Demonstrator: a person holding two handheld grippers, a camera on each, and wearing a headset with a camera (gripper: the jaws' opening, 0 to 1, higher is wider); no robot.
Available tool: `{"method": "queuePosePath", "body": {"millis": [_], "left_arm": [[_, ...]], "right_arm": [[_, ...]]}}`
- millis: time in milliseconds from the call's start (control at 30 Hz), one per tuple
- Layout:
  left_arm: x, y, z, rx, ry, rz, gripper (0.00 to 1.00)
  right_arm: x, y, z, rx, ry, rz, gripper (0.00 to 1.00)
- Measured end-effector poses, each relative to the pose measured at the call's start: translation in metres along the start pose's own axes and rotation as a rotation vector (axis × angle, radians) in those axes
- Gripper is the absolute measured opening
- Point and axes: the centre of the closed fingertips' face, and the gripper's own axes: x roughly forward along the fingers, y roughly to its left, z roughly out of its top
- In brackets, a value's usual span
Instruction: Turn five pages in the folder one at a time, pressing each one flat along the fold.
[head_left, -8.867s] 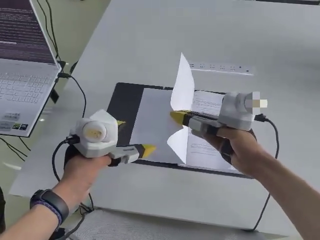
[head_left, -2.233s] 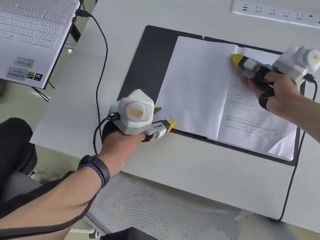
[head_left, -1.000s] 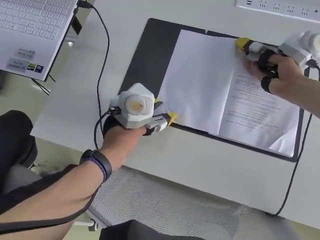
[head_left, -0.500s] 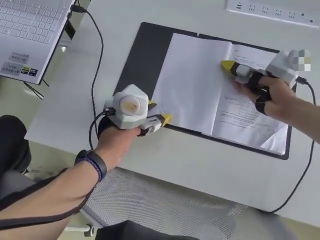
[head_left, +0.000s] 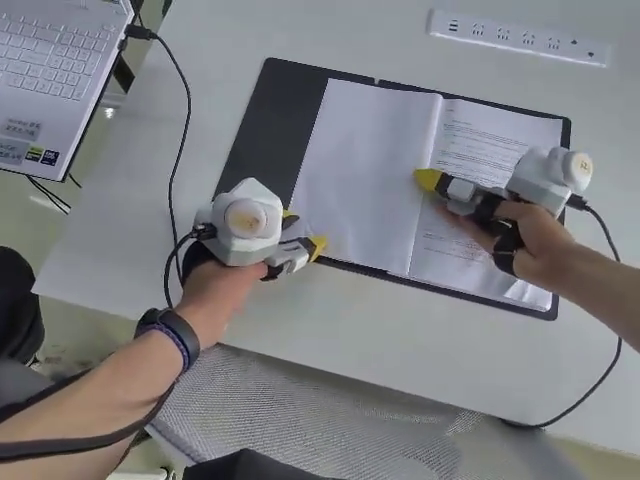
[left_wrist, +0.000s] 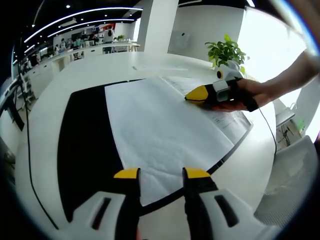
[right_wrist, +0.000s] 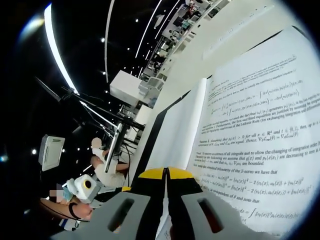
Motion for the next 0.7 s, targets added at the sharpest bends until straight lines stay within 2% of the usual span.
{"method": "queuePosePath", "body": {"millis": [100, 300, 467, 700], "left_arm": [[0.0, 0.0, 0.0, -0.001, -0.002, 0.002, 0.32], [0.002, 0.001, -0.001, 0.0, 0.001, -0.003, 0.33], [0.004, 0.003, -0.002, 0.006, -0.001, -0.002, 0.33], [0.005, 0.003, -0.003, 0.015, 0.001, -0.002, 0.32]], "right_arm": [[-0.005, 0.011, -0.02, -0.033, 0.047, 0.01, 0.0], [-0.016, 0.038, -0.06, -0.047, 0.101, 0.027, 0.0], [-0.024, 0.049, -0.083, -0.046, 0.116, 0.035, 0.0], [-0.031, 0.06, -0.103, -0.03, 0.128, 0.032, 0.0]]}}
